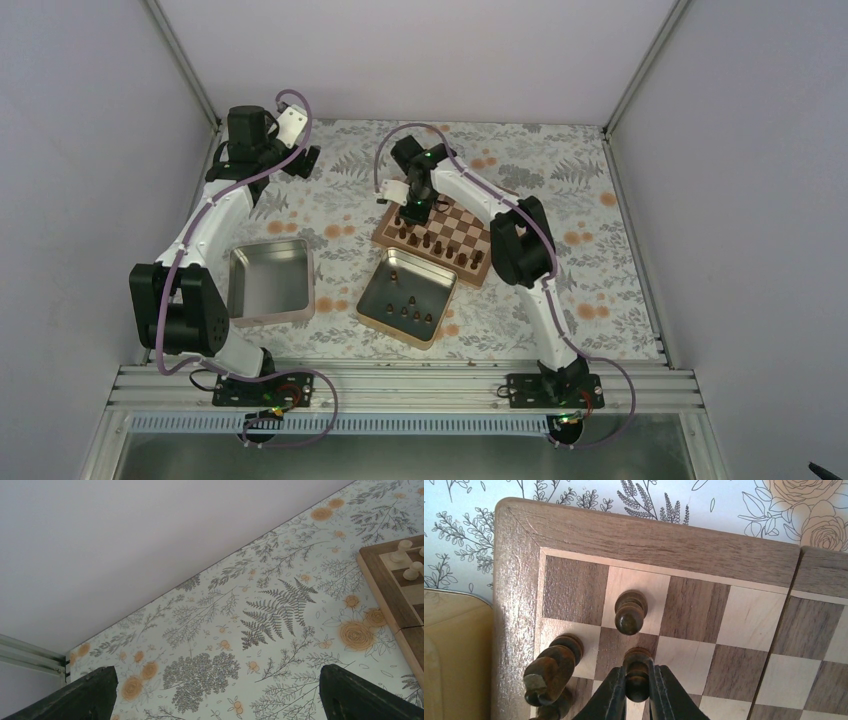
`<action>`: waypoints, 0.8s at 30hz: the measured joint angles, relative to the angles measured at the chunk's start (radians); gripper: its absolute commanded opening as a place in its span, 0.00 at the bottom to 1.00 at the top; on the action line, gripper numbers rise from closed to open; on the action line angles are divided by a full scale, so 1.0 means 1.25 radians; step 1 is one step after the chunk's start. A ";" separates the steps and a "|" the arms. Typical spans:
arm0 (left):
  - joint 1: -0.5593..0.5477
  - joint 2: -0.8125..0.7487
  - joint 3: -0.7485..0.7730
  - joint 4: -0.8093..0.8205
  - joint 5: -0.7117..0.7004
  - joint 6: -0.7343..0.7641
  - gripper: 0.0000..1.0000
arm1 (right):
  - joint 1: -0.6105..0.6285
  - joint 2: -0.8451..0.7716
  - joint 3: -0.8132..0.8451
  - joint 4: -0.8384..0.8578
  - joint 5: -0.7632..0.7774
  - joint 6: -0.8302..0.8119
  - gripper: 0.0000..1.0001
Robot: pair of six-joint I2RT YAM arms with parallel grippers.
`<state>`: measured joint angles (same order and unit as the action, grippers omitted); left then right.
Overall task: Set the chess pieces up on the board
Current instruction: Place the chess piece on the chessboard.
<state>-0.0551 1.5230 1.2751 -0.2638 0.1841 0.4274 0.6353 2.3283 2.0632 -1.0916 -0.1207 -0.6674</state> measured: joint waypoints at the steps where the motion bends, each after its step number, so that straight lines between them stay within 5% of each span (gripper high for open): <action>1: 0.000 0.000 0.000 0.000 0.000 0.000 1.00 | -0.001 0.000 -0.001 0.000 -0.003 0.000 0.12; 24: 0.000 0.002 0.000 0.000 0.000 0.000 1.00 | -0.002 -0.016 -0.032 0.018 -0.030 -0.002 0.12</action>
<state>-0.0551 1.5257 1.2751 -0.2638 0.1837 0.4278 0.6331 2.3089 2.0228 -1.0695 -0.1581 -0.6693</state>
